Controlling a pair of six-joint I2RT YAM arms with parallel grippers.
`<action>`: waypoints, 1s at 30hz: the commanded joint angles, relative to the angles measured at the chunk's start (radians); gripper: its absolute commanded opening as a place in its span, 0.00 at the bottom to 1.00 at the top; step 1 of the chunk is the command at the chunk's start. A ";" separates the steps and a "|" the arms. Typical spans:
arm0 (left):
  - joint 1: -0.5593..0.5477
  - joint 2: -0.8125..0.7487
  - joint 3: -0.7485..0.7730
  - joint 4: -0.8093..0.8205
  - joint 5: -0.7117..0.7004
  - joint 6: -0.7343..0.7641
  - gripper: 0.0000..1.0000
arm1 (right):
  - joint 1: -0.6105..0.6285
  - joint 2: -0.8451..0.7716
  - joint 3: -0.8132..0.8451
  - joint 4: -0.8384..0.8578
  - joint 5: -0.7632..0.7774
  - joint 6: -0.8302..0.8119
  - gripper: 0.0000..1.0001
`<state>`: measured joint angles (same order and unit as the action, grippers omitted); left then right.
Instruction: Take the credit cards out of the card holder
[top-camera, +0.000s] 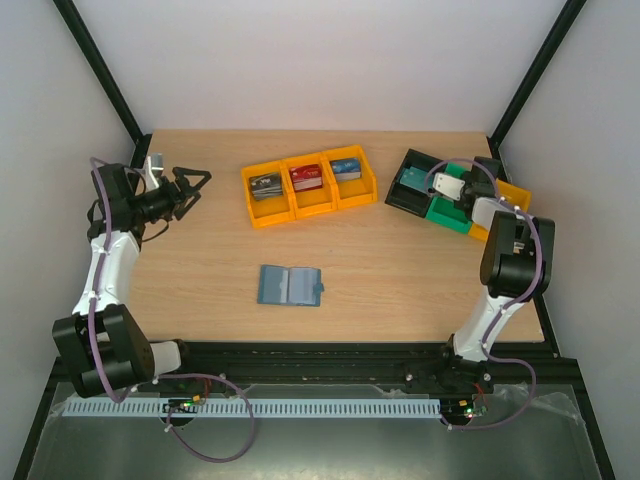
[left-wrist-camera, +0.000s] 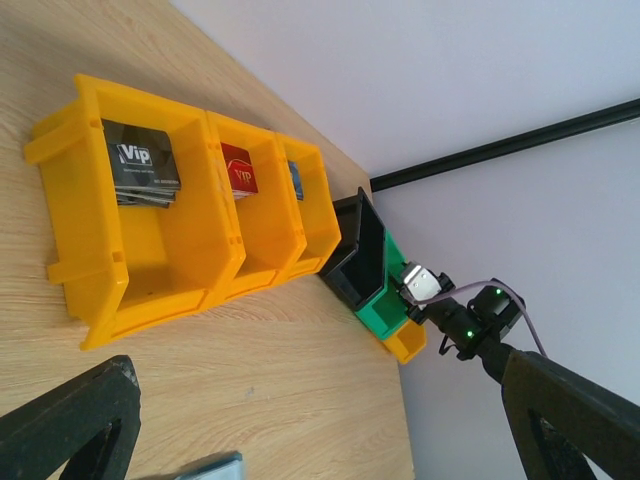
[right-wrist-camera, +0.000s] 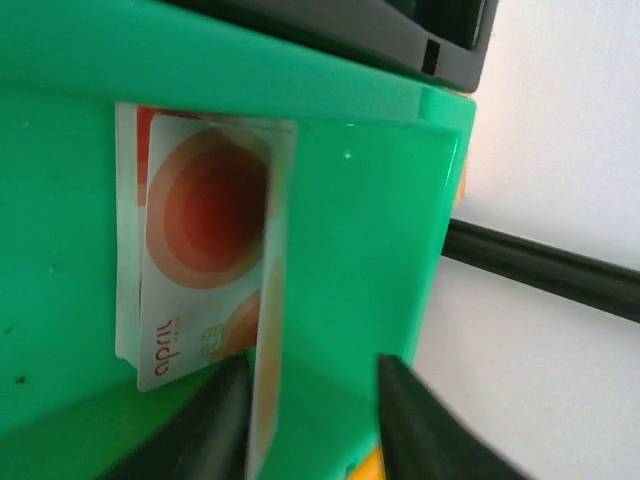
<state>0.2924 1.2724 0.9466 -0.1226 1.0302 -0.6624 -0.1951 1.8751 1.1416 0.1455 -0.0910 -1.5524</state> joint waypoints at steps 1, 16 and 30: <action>0.009 0.013 0.001 0.024 0.026 -0.004 0.99 | 0.002 0.011 0.001 0.031 0.015 -0.029 0.44; 0.010 -0.007 0.001 0.035 0.045 -0.008 0.99 | 0.002 -0.067 -0.005 -0.007 -0.022 -0.008 0.95; 0.011 -0.036 0.007 0.042 0.060 -0.012 0.99 | 0.003 -0.156 -0.020 0.058 -0.142 0.250 0.97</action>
<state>0.2977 1.2671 0.9466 -0.1017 1.0645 -0.6685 -0.1905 1.7699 1.1393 0.1196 -0.1909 -1.4696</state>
